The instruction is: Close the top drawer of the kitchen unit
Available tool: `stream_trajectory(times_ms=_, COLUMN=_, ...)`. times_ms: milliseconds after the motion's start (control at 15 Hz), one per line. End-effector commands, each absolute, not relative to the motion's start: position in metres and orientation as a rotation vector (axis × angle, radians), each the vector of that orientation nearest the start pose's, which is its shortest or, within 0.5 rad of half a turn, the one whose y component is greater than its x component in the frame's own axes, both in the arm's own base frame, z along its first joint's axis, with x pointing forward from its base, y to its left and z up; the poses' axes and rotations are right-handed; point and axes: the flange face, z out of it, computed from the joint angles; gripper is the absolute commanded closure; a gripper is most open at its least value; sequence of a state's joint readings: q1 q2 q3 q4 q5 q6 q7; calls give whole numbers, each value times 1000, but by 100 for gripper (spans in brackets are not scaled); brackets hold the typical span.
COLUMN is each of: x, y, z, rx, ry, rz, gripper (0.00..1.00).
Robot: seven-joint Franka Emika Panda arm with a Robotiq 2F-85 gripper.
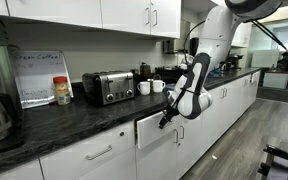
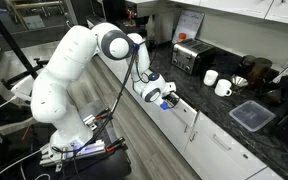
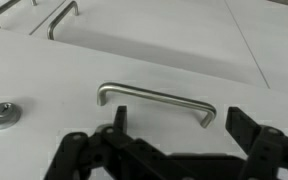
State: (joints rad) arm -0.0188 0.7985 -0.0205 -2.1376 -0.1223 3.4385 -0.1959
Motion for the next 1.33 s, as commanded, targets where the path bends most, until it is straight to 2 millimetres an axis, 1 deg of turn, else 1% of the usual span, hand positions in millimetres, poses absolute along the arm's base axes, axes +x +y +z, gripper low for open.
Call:
stream_trajectory(times_ms=0, x=585, y=-2, z=84, rx=-3053, ry=-515, rz=-854, gripper=0)
stream_trajectory(times_ms=200, x=587, y=-1, z=86, rx=-3051, ry=-520, rz=-861, gripper=0)
stream_trajectory(times_ms=333, x=585, y=0, z=89, rx=-3056, ry=-516, rz=-850, gripper=0)
stream_trajectory(times_ms=467, x=579, y=-1, z=100, rx=-3076, ry=-481, rz=-802, gripper=0)
stream_trajectory(times_ms=600, x=570, y=1, z=115, rx=-3096, ry=-455, rz=-757, gripper=0)
stream_trajectory(times_ms=733, x=559, y=6, z=134, rx=-3108, ry=-450, rz=-725, gripper=0)
stream_trajectory(times_ms=867, x=547, y=13, z=156, rx=-3113, ry=-450, rz=-688, gripper=0)
stream_trajectory(times_ms=1000, x=530, y=21, z=175, rx=-3120, ry=-433, rz=-633, gripper=0)
stream_trajectory(times_ms=1133, x=513, y=25, z=195, rx=-3144, ry=-392, rz=-536, gripper=0)
stream_trajectory(times_ms=1267, x=497, y=28, z=210, rx=-3182, ry=-335, rz=-410, gripper=0)
